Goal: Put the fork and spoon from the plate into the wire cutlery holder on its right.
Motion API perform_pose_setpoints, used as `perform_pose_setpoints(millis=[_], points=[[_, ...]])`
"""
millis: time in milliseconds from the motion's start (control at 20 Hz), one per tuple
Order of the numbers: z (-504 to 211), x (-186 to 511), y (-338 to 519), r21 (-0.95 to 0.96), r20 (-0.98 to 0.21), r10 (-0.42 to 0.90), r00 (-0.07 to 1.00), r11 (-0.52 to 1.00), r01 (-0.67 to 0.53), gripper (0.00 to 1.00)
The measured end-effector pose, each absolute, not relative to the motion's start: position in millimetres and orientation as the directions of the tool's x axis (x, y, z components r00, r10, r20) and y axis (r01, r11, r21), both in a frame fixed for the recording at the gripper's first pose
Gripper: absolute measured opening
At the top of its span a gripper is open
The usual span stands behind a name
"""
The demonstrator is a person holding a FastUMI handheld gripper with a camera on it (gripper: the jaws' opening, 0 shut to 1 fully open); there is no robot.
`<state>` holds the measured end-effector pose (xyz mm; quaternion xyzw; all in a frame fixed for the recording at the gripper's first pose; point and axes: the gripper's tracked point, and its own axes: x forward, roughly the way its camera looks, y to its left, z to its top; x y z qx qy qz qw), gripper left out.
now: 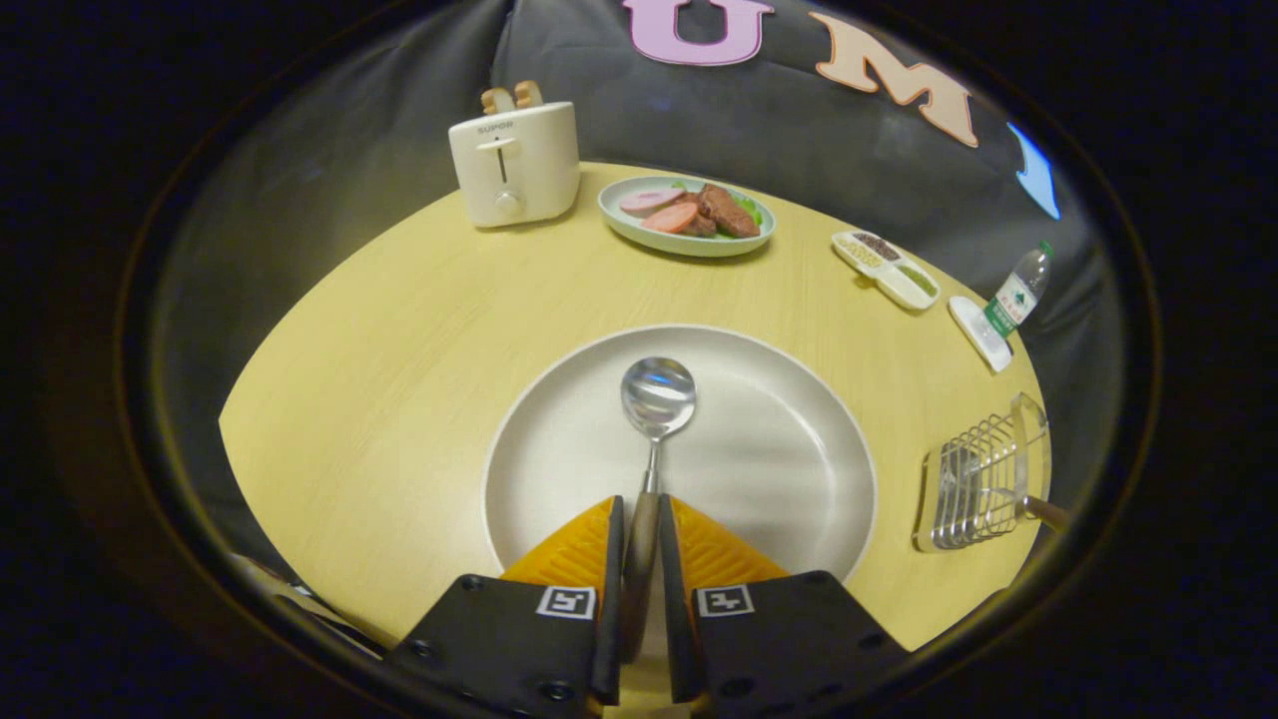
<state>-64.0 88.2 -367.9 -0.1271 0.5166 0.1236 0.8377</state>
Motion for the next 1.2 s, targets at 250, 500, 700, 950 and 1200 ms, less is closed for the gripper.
perform_pose_setpoints(millis=[250,500,700,950,1200], points=[[-366.1,-65.6,87.8,-0.052,-0.902,0.105,0.419,0.937,-0.347,0.11],[-349.6,-59.7,70.7,-0.066,-0.894,0.099,0.436,0.935,-0.348,0.06],[-336.1,-59.2,48.3,-0.055,-0.916,0.080,0.393,0.945,-0.322,0.06],[-310.2,-52.2,26.1,-0.055,-0.919,0.073,0.387,0.949,-0.310,0.06],[-285.0,-39.2,2.5,-0.048,-0.918,0.069,0.390,0.958,-0.282,0.06]])
